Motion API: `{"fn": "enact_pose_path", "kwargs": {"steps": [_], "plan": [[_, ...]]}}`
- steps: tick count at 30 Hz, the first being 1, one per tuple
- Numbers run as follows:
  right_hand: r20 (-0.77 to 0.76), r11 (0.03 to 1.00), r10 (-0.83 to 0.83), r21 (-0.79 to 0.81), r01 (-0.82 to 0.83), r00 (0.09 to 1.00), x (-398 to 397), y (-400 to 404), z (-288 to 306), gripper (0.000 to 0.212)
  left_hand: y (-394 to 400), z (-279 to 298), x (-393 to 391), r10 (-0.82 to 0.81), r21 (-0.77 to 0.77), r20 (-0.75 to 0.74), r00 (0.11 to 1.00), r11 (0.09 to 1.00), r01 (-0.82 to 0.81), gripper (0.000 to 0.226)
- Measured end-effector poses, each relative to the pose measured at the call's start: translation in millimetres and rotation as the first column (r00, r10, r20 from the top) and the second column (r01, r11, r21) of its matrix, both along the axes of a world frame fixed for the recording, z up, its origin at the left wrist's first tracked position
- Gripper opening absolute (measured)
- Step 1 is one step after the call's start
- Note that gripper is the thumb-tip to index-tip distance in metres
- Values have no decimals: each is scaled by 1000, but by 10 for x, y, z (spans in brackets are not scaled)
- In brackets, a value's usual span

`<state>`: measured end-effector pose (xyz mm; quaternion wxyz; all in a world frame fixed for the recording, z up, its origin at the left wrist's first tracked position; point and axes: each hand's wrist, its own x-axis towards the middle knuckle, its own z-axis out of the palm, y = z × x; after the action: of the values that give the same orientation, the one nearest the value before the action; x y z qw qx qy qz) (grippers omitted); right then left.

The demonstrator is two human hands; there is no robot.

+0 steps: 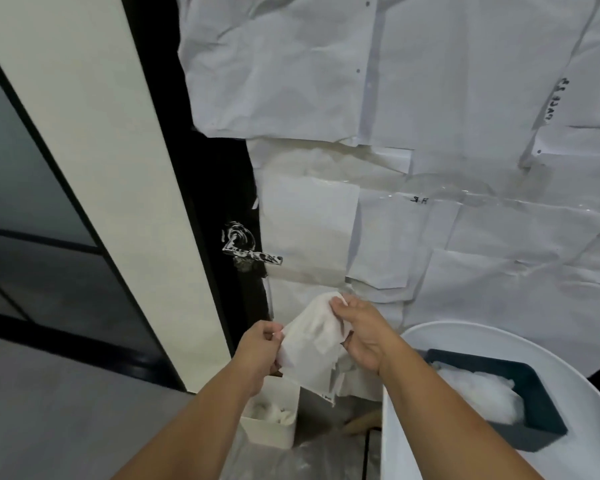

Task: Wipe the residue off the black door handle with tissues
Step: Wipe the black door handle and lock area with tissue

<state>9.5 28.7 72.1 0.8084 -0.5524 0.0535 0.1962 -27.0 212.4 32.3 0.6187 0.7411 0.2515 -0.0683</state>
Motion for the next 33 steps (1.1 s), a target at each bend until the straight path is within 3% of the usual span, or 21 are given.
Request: {"fn": "enact_pose_path", "kwargs": {"steps": [4, 10, 15, 21, 24, 28, 33], "plan": [[-24, 979, -130, -162, 124, 991, 80, 438, -61, 17, 531, 84, 36, 16, 45, 58, 998, 999, -18, 19], [40, 922, -173, -345, 176, 984, 86, 1003, -112, 29, 1254, 104, 186, 53, 16, 31, 998, 998, -54, 25], [6, 916, -231, -337, 220, 973, 90, 1292, -112, 34, 1524, 202, 304, 93, -202, 7, 996, 975, -90, 29], [41, 909, -220, -354, 220, 975, 155, 1350, -106, 25, 1584, 280, 413, 202, -451, 21, 979, 876, -171, 23], [51, 913, -157, -374, 164, 986, 157, 1387, -118, 22, 1544, 288, 481, 236, -406, 18, 972, 890, -208, 22], [72, 895, -207, -390, 218, 976, 436, 1320, -20, 28, 1417, 335, 813, 270, -348, 28, 963, 905, -244, 24], [34, 886, -222, -410, 217, 974, 655, 1236, -28, 22, 1343, 143, 1033, 304, -277, -64, 950, 909, -310, 28]]}}
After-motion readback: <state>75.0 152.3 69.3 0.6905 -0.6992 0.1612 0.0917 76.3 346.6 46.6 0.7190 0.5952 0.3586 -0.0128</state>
